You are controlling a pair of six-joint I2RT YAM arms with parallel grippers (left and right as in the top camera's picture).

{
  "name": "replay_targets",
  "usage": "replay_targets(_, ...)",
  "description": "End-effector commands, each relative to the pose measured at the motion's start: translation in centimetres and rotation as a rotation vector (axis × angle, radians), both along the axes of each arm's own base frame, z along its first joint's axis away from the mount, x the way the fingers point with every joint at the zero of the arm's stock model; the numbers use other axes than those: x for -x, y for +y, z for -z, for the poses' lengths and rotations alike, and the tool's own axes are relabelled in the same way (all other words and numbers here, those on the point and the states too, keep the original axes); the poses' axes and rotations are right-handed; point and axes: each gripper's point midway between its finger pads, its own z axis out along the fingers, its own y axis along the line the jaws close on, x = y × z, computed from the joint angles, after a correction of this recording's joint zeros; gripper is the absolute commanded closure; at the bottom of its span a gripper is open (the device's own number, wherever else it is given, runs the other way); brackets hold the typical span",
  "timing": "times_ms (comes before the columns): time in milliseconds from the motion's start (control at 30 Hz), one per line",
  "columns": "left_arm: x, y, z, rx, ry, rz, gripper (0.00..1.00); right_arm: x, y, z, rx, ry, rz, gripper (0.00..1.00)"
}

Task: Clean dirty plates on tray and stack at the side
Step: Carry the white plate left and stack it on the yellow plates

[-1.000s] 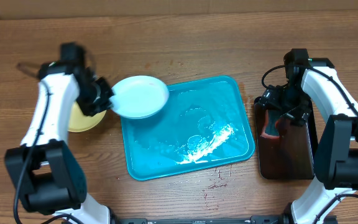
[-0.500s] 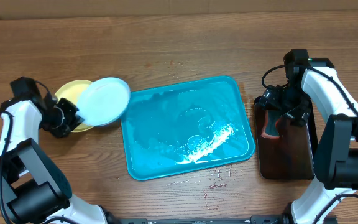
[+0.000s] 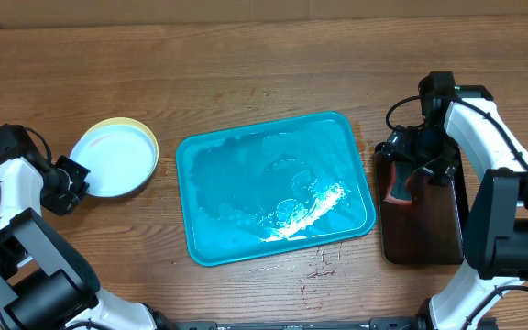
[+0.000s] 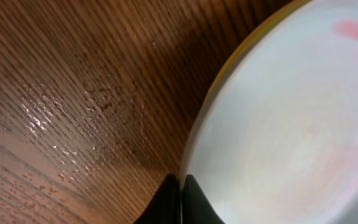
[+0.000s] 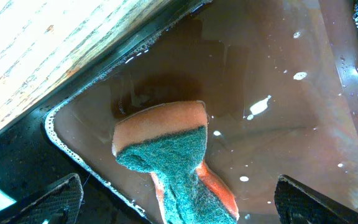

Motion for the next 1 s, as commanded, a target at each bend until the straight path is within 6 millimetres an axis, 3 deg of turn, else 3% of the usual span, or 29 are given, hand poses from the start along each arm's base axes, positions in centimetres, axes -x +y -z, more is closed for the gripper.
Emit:
replay_targets(0, -0.4, -0.4, 0.0, -0.018, -0.003, 0.029, 0.82, -0.1, 0.1, -0.3, -0.001, -0.011, -0.001, 0.0)
replay_targets(67, -0.9, -0.7, 0.0, -0.023, -0.011, 0.049, 0.7, -0.1, 0.1, -0.3, -0.001, -0.011, -0.001, 0.0)
replay_targets(200, -1.5, -1.5, -0.1, -0.027, -0.017, 0.086, 0.57, -0.1, 0.1, -0.3, -0.001, -0.011, -0.001, 0.0)
replay_targets(500, -3.2, -3.0, -0.2, -0.047, -0.047, 0.156, 0.52, -0.1, 0.1, -0.3, -0.001, -0.011, -0.001, 0.0)
replay_targets(633, -3.0, -3.5, -0.3, -0.023, -0.043, 0.16, 0.3, -0.1, 0.1, -0.3, -0.001, -0.011, 0.0, 0.0)
replay_targets(667, -2.8, -3.6, -0.4, -0.018, -0.034, 0.161, 0.08, -0.1, 0.1, -0.3, -0.001, -0.011, -0.001, 0.0)
replay_targets(700, -2.8, -3.6, -0.6, -0.016, -0.031, 0.161, 0.02, -0.1, 0.1, -0.3, -0.001, -0.012, -0.001, 0.0)
replay_targets(833, -2.8, -3.6, -2.0, -0.02, -0.035, 0.161, 0.0, -0.1, 0.1, -0.3, -0.001, -0.011, -0.001, 0.0)
replay_targets(967, -3.6, -3.6, -5.4, -0.065, -0.091, 0.196, 0.0, -0.1, 0.1, -0.3, -0.001, -0.011, -0.001, 0.0)
